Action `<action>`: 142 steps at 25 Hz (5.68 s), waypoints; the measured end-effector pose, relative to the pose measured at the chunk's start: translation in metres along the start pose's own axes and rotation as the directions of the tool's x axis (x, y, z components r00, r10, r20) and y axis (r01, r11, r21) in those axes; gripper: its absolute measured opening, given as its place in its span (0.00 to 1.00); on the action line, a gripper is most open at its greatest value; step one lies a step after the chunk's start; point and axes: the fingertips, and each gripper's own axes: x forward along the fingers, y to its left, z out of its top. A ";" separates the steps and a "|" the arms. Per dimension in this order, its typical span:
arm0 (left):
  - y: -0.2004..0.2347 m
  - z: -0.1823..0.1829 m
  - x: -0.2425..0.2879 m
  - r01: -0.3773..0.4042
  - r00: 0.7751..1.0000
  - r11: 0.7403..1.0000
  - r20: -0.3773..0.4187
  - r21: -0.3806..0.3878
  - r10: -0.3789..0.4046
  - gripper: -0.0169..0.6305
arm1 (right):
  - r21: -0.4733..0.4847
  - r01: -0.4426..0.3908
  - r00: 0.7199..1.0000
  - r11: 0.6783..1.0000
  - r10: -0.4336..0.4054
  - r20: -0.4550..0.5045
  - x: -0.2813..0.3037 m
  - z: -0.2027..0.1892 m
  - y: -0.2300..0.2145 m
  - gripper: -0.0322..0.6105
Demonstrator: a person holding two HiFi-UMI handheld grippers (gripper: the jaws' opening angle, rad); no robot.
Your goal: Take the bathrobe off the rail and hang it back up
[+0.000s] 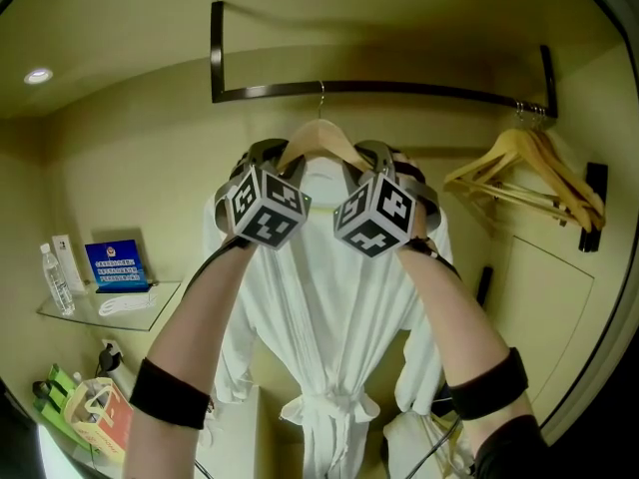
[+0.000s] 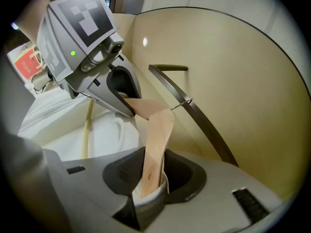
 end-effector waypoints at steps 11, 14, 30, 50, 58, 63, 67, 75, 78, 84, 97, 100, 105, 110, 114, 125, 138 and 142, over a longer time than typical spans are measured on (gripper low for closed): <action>0.021 0.018 -0.015 -0.043 0.999 0.998 0.029 -0.037 0.044 0.22 | -0.018 0.065 0.996 0.998 -0.063 0.069 -0.008 0.026 -0.021 0.24; 0.030 0.024 -0.023 -0.048 0.998 0.998 0.038 -0.040 0.050 0.22 | -0.016 0.074 0.994 0.997 -0.072 0.080 -0.013 0.037 -0.026 0.24; -0.002 0.026 -0.074 -0.003 1.000 0.999 0.025 -0.036 0.003 0.22 | 0.010 0.038 0.998 0.999 -0.039 0.052 -0.067 0.035 0.002 0.24; -0.145 -0.029 -0.140 0.124 0.991 0.981 -0.035 -0.150 -0.131 0.22 | 0.043 -0.083 0.993 0.996 0.087 -0.084 -0.157 -0.044 0.115 0.24; -0.239 -0.062 -0.163 0.119 0.982 0.975 -0.123 -0.189 -0.144 0.22 | 0.097 -0.172 0.981 0.980 0.179 -0.073 -0.197 -0.110 0.181 0.24; -0.307 -0.096 -0.196 0.127 0.966 0.971 -0.197 -0.204 -0.168 0.23 | 0.133 -0.241 0.965 0.961 0.252 -0.074 -0.232 -0.150 0.245 0.24; -0.358 -0.135 -0.237 0.132 0.946 0.963 -0.259 -0.236 -0.193 0.23 | 0.161 -0.303 0.945 0.939 0.318 -0.079 -0.268 -0.169 0.308 0.24; -0.457 -0.208 -0.299 0.164 0.909 0.948 -0.332 -0.272 -0.253 0.23 | 0.206 -0.385 0.906 0.900 0.411 -0.101 -0.325 -0.214 0.423 0.24; -0.492 -0.236 -0.321 0.171 0.894 0.940 -0.356 -0.294 -0.274 0.23 | 0.224 -0.411 0.891 0.884 0.441 -0.108 -0.345 -0.229 0.466 0.24; -0.569 -0.291 -0.368 0.201 0.849 0.920 -0.409 -0.337 -0.335 0.23 | 0.278 -0.472 0.843 0.836 0.521 -0.136 -0.390 -0.267 0.555 0.24; -0.774 -0.423 -0.426 0.337 0.722 0.842 -0.459 -0.420 -0.518 0.23 | 0.434 -0.530 0.705 0.728 0.663 -0.252 -0.470 -0.397 0.756 0.24; -0.827 -0.458 -0.436 0.368 0.678 0.811 -0.465 -0.456 -0.569 0.23 | 0.449 -0.539 0.670 0.713 0.686 -0.284 -0.485 -0.432 0.804 0.24; -0.907 -0.511 -0.450 0.417 0.601 0.757 -0.471 -0.504 -0.645 0.23 | 0.496 -0.538 0.605 0.682 0.722 -0.336 -0.509 -0.487 0.880 0.24; -0.970 -0.564 -0.454 0.413 0.543 0.713 -0.475 -0.567 -0.693 0.22 | 0.453 -0.582 0.573 0.675 0.736 -0.361 -0.513 -0.523 0.936 0.24; -1.006 -0.594 -0.460 0.395 0.515 0.683 -0.467 -0.615 -0.719 0.22 | 0.383 -0.620 0.519 0.685 0.724 -0.455 -0.516 -0.543 0.968 0.25; -1.035 -0.620 -0.458 0.372 0.491 0.661 -0.465 -0.652 -0.736 0.37 | 0.401 -0.602 0.432 0.690 0.704 -0.564 -0.518 -0.569 0.989 0.30; -0.958 -0.562 -0.470 0.284 0.521 0.668 -0.475 -0.688 -0.710 0.36 | 0.508 -0.500 0.474 0.702 0.712 -0.517 -0.524 -0.536 0.913 0.35; -0.899 -0.511 -0.463 0.259 0.559 0.695 -0.483 -0.671 -0.674 0.16 | 0.541 -0.459 0.508 0.705 0.707 -0.491 -0.520 -0.506 0.847 0.20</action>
